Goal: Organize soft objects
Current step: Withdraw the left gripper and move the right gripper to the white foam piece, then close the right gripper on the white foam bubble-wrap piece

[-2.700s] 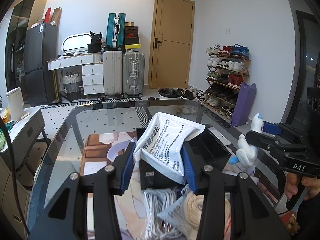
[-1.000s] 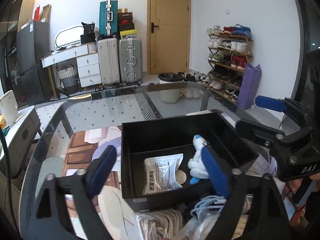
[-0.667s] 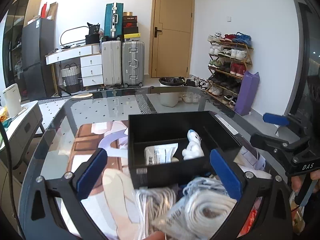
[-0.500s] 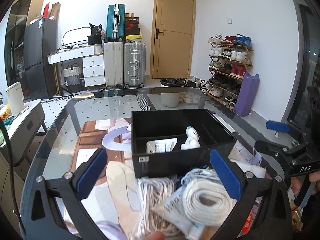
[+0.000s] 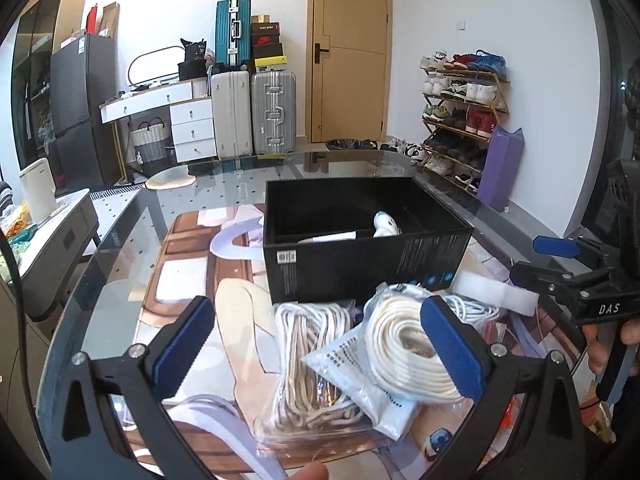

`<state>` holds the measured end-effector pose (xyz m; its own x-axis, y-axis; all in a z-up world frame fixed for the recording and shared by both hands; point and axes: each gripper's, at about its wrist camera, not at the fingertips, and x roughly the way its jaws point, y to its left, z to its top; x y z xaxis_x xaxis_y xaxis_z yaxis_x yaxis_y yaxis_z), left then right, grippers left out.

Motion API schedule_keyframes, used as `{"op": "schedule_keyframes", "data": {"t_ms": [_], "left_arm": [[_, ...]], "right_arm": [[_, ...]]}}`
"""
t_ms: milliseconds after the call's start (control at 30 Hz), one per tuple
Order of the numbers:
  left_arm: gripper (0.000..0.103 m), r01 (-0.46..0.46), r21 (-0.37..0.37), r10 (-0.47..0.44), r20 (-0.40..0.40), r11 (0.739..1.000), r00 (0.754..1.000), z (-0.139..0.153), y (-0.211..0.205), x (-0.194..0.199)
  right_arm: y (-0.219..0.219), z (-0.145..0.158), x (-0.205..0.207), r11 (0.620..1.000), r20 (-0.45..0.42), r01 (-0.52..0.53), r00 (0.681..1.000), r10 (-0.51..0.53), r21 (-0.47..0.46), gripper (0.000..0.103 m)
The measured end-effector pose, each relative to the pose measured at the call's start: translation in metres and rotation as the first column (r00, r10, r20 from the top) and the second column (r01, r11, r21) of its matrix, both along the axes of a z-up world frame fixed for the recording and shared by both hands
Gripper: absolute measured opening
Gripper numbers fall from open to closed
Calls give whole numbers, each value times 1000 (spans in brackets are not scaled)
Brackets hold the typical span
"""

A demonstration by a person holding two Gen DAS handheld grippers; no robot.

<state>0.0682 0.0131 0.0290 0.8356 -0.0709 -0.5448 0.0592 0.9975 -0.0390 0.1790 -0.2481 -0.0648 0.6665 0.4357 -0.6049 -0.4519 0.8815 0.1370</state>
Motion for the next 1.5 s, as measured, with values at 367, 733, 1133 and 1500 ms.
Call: {"op": "schedule_keyframes", "data": {"t_ms": [367, 733, 1133, 1500], "left_arm": [[103, -21, -64, 19, -29, 998, 999, -15, 14, 6], [103, 0, -40, -1, -33, 999, 999, -21, 8, 4], [103, 12, -30, -14, -36, 999, 999, -22, 7, 5], [103, 14, -26, -15, -36, 1000, 999, -23, 6, 5]], "right_arm": [[-1, -22, 19, 999, -118, 35, 992, -33, 9, 102], [-1, -32, 25, 997, -176, 32, 984, -19, 73, 102], [6, -35, 25, 995, -185, 0, 983, 18, 98, 82], [13, -34, 18, 991, -181, -71, 979, 90, 113, 61]]}}
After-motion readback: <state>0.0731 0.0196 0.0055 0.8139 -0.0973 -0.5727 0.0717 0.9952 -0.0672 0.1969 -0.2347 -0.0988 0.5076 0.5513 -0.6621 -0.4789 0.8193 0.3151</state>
